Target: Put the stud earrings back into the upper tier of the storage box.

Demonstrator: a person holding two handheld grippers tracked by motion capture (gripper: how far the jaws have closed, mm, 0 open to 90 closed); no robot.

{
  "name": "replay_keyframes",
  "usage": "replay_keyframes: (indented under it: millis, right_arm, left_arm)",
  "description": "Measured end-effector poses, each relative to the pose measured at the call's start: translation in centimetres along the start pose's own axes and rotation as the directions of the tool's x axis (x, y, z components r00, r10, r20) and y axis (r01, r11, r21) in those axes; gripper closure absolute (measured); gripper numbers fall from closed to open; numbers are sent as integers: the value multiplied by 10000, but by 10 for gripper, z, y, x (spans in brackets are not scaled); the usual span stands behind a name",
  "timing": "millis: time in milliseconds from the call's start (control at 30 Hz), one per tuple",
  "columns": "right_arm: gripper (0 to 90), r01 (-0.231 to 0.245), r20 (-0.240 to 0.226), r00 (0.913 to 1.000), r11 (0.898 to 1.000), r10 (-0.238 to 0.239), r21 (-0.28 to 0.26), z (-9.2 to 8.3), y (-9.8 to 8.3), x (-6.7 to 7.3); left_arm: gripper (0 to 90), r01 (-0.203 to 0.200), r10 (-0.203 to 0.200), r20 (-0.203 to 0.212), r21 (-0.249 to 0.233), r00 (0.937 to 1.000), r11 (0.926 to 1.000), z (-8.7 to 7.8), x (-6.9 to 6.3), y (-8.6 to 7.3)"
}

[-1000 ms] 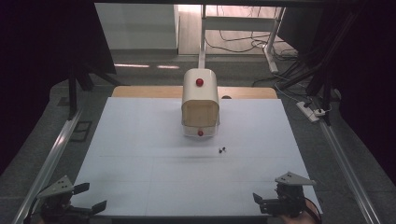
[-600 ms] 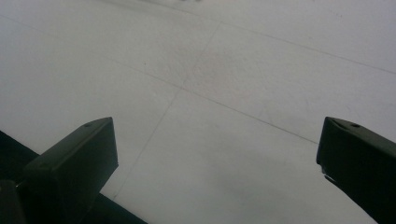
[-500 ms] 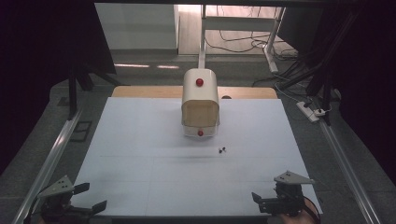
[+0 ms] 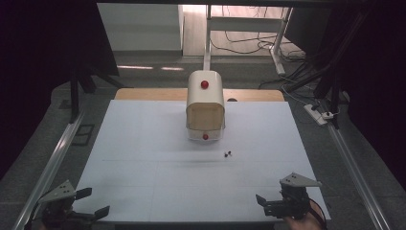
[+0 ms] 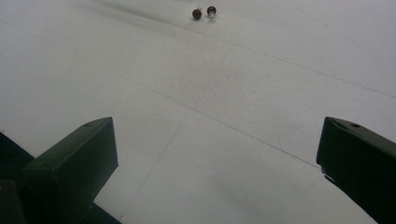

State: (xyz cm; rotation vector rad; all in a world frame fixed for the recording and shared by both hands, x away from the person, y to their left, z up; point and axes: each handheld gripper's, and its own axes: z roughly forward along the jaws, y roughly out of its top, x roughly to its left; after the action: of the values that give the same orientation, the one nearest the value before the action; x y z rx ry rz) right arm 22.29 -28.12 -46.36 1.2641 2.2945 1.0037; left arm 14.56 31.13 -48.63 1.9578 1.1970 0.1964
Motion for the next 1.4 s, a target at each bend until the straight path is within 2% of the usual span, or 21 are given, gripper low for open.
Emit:
replay_keyframes:
  millis: [200, 667, 1067, 1400]
  right_arm:
    - [0, -101, -170, 9998, 9999, 100, -55, 3, 6, 0]
    - [0, 369, -290, 9989, 9993, -367, 45, 18, 18, 5]
    - [0, 190, -564, 9982, 9998, -184, 103, 32, 26, 0]
    - [0, 311, -353, 9989, 9990, -300, 313, 45, 35, -3]
  left_arm:
    - [7, 22, -22, 8, -4, 10000, 10000, 0, 0, 0]
    - [7, 82, -82, 23, 9, 10000, 10000, 0, 1, 0]
    - [7, 80, -80, 8, 14, 10000, 10000, 0, 1, 0]
    - [7, 54, -54, -4, 31, 10000, 10000, 0, 1, 0]
